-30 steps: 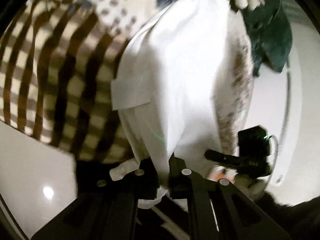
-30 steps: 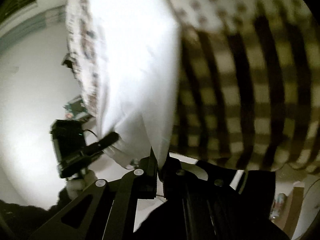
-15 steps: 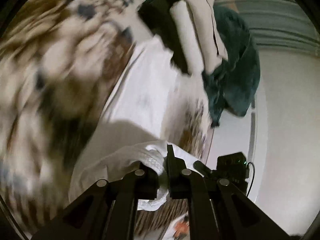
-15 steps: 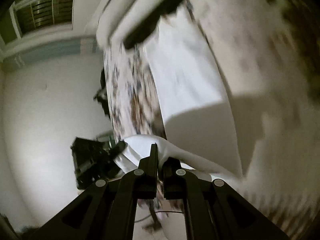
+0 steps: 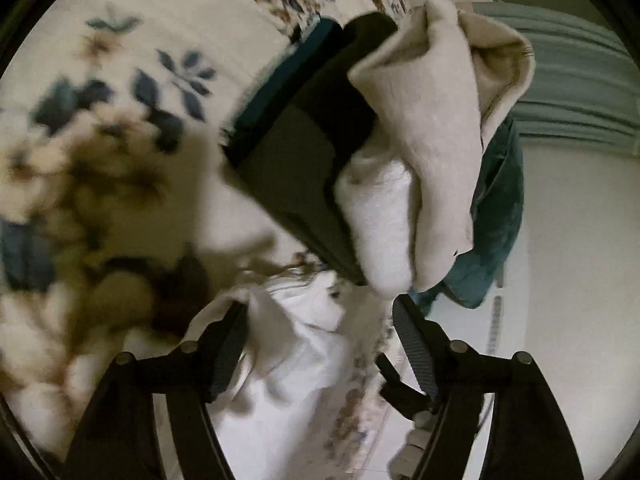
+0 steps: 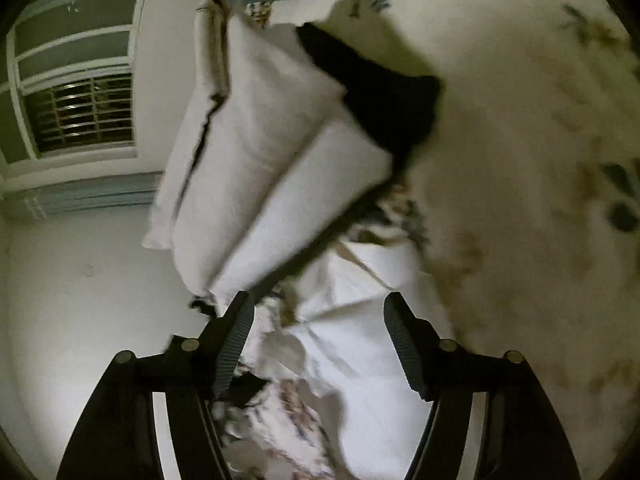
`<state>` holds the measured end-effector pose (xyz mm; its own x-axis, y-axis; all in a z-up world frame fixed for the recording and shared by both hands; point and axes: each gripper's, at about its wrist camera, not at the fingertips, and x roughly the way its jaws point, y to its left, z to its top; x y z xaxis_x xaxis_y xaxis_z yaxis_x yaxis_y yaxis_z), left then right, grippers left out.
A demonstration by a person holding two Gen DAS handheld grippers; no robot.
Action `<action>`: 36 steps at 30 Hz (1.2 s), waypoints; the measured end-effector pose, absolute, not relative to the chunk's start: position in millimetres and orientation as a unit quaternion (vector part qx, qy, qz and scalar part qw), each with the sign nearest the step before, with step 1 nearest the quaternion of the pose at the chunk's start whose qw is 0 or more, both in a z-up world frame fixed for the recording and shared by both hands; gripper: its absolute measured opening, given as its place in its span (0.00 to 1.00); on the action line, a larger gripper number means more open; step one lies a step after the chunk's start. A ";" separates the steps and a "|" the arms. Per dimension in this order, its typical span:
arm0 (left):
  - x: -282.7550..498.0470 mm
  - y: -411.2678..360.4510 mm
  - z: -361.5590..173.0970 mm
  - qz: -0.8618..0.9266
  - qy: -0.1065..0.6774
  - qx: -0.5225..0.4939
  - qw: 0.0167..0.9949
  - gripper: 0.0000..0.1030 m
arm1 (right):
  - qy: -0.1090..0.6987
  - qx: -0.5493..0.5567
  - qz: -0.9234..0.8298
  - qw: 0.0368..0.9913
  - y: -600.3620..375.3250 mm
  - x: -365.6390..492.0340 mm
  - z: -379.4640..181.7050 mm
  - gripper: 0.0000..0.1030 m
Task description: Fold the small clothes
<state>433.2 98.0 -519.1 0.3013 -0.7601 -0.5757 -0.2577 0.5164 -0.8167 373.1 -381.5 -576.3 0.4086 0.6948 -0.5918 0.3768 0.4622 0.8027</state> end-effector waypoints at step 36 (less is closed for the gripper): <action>131.8 101.3 -522.3 -0.081 0.744 -0.334 0.574 0.54 | 0.772 0.269 0.124 0.562 -262.0 139.5 -631.6 0.24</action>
<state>131.8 101.3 -522.3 -0.1192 -0.5891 -0.7992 -0.4029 0.7644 -0.5034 139.5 -262.0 -631.6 -0.2230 0.5557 -0.8009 0.2764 0.8239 0.4947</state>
